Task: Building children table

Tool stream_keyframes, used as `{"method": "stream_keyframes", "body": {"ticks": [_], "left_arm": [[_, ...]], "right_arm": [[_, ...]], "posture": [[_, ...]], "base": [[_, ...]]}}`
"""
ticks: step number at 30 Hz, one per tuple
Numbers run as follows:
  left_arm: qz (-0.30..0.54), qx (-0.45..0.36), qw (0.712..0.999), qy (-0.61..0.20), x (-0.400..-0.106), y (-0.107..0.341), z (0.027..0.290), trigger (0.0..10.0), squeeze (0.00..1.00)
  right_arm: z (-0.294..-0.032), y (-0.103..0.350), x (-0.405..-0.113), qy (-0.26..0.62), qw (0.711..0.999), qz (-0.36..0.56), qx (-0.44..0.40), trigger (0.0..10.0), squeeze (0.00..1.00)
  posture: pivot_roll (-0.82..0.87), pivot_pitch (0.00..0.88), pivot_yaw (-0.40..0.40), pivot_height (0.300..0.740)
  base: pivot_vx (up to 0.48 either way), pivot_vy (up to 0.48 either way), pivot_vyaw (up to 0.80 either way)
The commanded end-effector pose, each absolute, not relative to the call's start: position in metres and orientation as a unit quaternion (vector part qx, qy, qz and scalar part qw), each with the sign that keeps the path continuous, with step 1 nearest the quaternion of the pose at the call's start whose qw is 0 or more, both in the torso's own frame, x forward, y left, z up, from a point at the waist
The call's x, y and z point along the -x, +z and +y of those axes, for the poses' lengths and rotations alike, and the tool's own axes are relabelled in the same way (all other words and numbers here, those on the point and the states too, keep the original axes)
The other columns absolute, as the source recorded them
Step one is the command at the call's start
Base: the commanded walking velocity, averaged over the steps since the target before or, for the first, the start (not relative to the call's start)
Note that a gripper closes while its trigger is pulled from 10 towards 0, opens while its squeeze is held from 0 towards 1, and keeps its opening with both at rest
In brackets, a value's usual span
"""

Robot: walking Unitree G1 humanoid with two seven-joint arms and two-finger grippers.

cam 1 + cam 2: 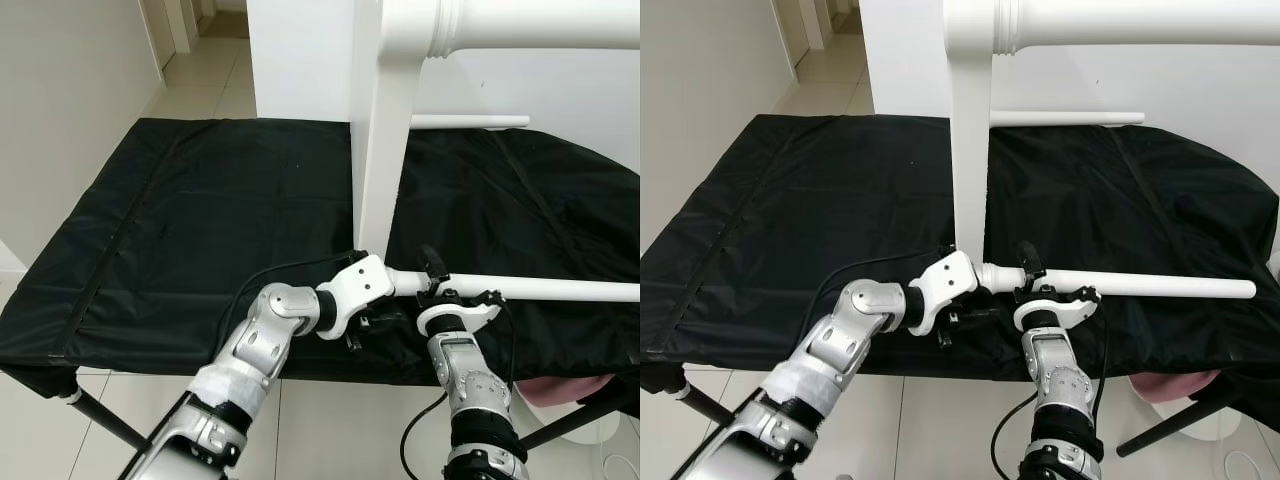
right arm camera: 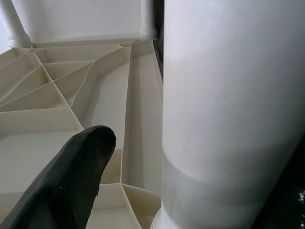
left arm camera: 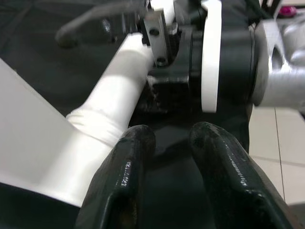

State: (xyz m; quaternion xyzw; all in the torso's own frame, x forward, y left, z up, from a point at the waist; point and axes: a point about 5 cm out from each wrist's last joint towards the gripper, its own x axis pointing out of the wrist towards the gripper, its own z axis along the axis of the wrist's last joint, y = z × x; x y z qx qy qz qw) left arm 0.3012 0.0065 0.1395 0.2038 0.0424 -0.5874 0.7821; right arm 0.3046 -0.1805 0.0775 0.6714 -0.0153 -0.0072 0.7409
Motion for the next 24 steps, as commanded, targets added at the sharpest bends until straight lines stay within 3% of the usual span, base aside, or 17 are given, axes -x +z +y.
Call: {"method": "stream_keyframes", "body": {"ticks": [1, 24], "left_arm": [[0.023, -0.224, 0.83, -0.511, -0.315, 0.14, 0.012, 10.0, 0.0], [-0.03, -0.258, 0.823, -0.505, -0.35, 0.164, 0.013, 10.0, 0.0]], "right_arm": [[-0.174, 0.049, -0.29, -0.057, 0.723, 0.025, -0.688, 10.0, 0.0], [-0.169, 0.045, -0.28, -0.06, 0.723, 0.027, -0.688, 10.0, 0.0]], "posture": [[-0.07, 0.015, 0.042, 0.74], [-0.09, 0.029, 0.06, 0.74]], "base": [[0.0, 0.0, 0.0], [0.0, 0.0, 0.0]]}}
